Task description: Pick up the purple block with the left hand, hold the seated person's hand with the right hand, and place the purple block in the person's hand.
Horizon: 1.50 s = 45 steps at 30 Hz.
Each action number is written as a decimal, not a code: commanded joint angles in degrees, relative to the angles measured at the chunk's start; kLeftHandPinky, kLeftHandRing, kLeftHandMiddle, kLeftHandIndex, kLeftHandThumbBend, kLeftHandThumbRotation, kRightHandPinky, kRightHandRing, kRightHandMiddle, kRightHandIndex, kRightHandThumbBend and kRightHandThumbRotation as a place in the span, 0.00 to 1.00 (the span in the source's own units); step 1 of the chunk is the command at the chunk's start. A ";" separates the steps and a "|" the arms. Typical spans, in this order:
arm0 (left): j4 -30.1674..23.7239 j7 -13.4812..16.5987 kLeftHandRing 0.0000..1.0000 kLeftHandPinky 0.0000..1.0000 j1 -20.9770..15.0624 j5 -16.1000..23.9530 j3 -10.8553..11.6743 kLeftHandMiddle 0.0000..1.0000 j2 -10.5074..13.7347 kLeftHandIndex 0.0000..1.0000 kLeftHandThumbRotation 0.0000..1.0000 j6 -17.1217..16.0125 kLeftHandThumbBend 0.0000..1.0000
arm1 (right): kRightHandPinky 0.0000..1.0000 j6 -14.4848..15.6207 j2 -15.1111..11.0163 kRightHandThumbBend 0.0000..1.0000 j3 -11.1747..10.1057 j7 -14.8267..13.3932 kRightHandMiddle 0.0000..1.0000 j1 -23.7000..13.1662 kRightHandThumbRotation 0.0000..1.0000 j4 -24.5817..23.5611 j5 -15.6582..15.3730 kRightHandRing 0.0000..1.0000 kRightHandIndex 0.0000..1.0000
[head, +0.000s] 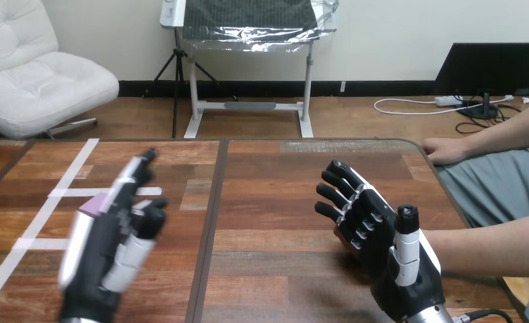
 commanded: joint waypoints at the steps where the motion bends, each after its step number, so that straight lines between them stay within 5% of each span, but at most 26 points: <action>1: -3.41 1.28 0.95 0.81 -6.90 1.12 1.56 0.96 3.45 0.92 0.92 1.13 0.88 | 0.88 -1.78 0.45 1.00 -0.45 0.08 0.92 -3.96 0.97 -0.33 0.24 0.91 0.90; 10: -1.61 2.37 0.99 0.91 -11.79 1.50 3.32 0.99 7.48 0.94 0.91 2.78 0.81 | 0.88 -1.83 0.46 1.00 -0.40 0.12 0.92 -4.16 0.98 -0.19 0.15 0.92 0.90; 28: 8.29 6.38 0.97 0.89 -21.81 6.69 4.84 0.98 14.81 0.94 0.88 4.34 0.70 | 0.85 -2.59 0.61 1.00 -0.31 0.15 0.91 -4.43 0.99 -0.10 0.03 0.90 0.90; 37: 12.41 7.68 0.96 0.84 -25.50 8.65 4.34 0.98 17.48 0.95 0.77 6.80 0.64 | 0.85 -3.40 0.59 1.00 -0.41 0.47 0.91 -4.65 0.99 0.21 0.32 0.90 0.90; 45: 15.17 8.52 0.98 0.86 -27.97 10.31 3.50 1.00 19.29 0.98 0.67 9.61 0.72 | 0.86 -3.39 0.47 1.00 -0.45 0.60 0.91 -4.74 0.99 0.21 0.56 0.90 0.90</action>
